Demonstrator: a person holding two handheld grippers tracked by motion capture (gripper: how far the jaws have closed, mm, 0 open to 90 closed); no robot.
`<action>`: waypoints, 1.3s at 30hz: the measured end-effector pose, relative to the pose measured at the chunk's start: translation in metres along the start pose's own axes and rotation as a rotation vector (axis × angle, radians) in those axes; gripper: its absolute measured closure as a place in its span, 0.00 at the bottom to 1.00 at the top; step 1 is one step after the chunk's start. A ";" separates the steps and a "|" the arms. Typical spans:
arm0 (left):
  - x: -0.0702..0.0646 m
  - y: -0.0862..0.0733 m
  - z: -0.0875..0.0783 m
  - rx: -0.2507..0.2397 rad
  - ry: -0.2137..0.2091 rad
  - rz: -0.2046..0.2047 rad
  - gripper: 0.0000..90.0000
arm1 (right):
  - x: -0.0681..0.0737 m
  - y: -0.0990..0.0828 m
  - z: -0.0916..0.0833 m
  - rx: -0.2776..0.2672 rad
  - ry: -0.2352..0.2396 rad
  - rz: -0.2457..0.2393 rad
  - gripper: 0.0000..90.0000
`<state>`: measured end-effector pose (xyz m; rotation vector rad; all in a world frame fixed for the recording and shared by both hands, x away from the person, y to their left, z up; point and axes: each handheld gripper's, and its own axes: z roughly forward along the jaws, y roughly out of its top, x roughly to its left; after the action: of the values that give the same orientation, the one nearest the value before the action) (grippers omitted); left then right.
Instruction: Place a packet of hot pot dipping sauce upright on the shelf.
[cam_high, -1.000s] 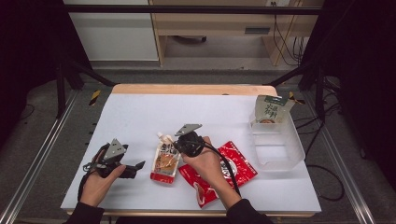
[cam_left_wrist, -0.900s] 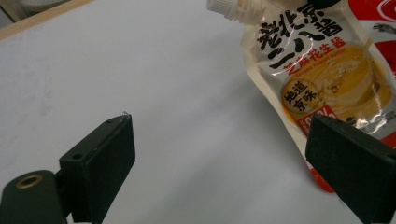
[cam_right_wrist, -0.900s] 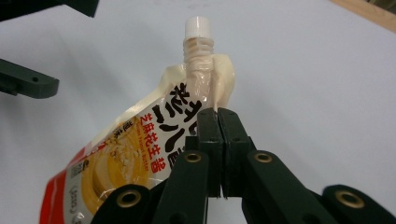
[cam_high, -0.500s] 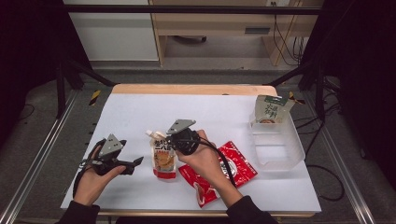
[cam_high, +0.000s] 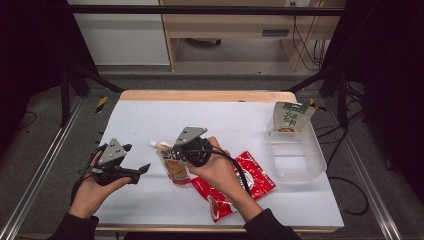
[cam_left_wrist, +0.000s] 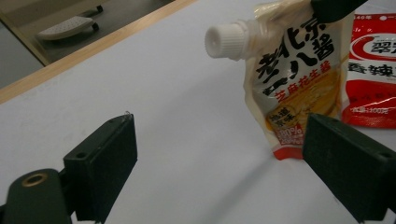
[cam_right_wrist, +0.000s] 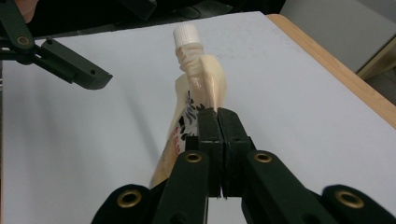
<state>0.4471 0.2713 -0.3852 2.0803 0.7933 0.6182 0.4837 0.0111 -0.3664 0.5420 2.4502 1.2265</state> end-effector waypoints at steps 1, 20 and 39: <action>0.000 0.002 0.000 0.001 -0.002 0.004 0.12 | 0.000 0.000 -0.001 -0.003 0.003 -0.001 1.00; -0.006 0.017 0.010 -0.004 -0.050 0.057 0.21 | -0.001 0.001 -0.006 -0.022 0.055 0.010 1.00; -0.006 0.021 0.012 -0.035 -0.183 0.138 0.57 | 0.010 -0.002 -0.009 -0.061 0.178 -0.014 1.00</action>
<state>0.4575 0.2503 -0.3753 2.1366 0.5347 0.5022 0.4707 0.0083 -0.3640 0.4139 2.5463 1.3934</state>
